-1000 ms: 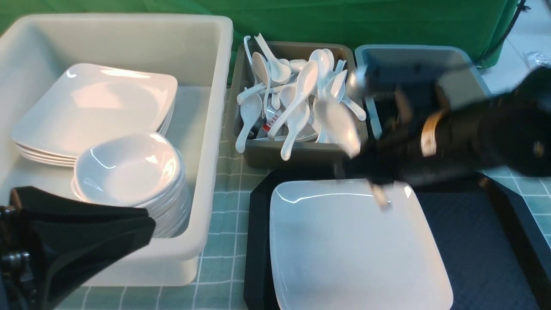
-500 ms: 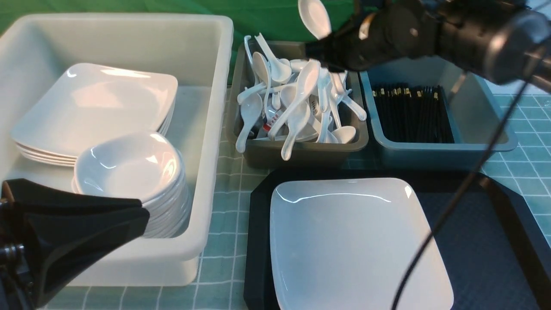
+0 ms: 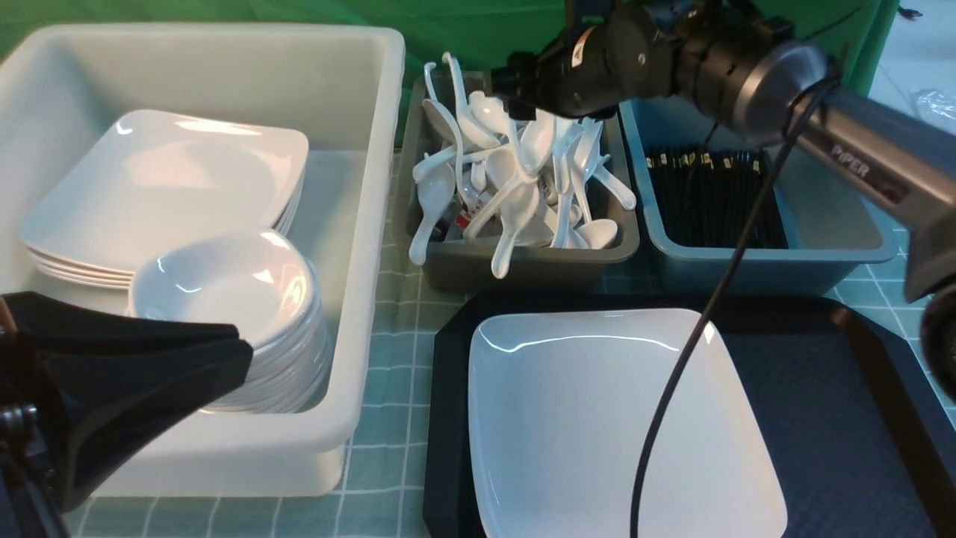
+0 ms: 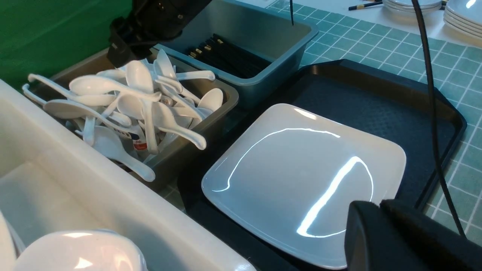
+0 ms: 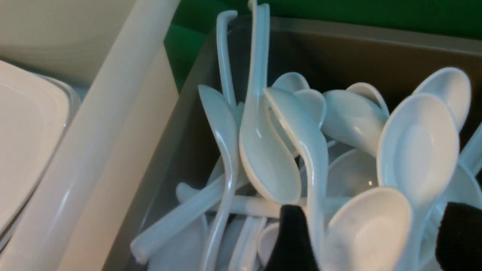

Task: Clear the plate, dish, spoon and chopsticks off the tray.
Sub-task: Use the right arm to put the soup spoon into the small storage box in the middle, then use the left arm to grab a plate from the dinner plate

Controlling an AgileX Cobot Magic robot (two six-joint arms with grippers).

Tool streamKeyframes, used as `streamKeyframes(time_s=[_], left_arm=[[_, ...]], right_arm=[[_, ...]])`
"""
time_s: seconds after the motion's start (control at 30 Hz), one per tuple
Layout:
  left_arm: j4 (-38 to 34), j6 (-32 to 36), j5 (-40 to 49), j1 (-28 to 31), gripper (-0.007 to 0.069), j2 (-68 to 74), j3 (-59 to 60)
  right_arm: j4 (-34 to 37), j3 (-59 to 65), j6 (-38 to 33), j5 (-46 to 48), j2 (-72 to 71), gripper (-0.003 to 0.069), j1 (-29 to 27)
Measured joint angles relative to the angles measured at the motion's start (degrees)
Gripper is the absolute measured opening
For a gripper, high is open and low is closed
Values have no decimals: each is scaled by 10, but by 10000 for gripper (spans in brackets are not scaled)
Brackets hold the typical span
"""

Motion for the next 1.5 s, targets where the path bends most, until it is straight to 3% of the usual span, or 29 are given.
streamKeyframes(time_s=[0.13, 0.23, 0.27, 0.33, 0.43, 0.57, 0.67, 0.93, 1.13, 1.33, 1.5], left_arm=[[-4, 0, -12, 0, 17, 0, 1], [-13, 0, -29, 0, 17, 5, 8], [-13, 0, -29, 0, 17, 8, 9], [-13, 2, -24, 0, 17, 34, 9], [-22, 22, 0, 0, 17, 102, -7], [-59, 121, 42, -19, 17, 226, -55], [-52, 157, 43, -61, 17, 297, -70], [113, 170, 29, -212, 36, 501, -116], [168, 215, 0, -219, 202, 591, -125], [198, 247, -27, -219, 457, 632, -126], [227, 272, -57, -219, 490, 654, -126]], right_arm=[[0, 0, -46, 68, -45, 461, 1], [0, -3, -152, 207, -127, 272, 1], [0, -3, -157, 225, -131, 260, 1], [-5, -5, -202, 322, -176, 114, 1], [-43, 3, -213, 372, -222, 35, 1], [-84, 112, -201, 372, -341, 20, 1], [-85, 233, -180, 372, -442, 20, 1], [-84, 600, -105, 309, -728, 20, 1], [-73, 725, -80, 301, -869, 20, 1], [-68, 767, -80, 306, -959, 20, 1], [-68, 770, -80, 307, -980, 20, 1]])
